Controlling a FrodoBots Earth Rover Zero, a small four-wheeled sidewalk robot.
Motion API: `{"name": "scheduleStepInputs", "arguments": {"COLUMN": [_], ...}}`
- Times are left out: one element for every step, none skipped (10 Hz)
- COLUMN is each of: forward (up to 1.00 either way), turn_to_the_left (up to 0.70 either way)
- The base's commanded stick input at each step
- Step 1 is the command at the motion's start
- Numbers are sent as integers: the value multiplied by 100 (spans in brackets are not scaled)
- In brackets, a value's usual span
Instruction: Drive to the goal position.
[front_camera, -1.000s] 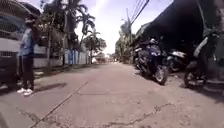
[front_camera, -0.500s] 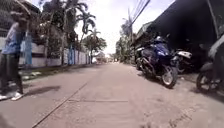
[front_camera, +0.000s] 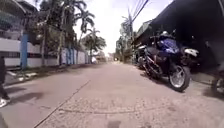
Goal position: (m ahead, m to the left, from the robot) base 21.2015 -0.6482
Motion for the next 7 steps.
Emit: {"name": "scheduleStepInputs", "arguments": {"forward": [70,70,70,70,70,70,70], "turn_to_the_left": [0,0,0,0,0,0,0]}}
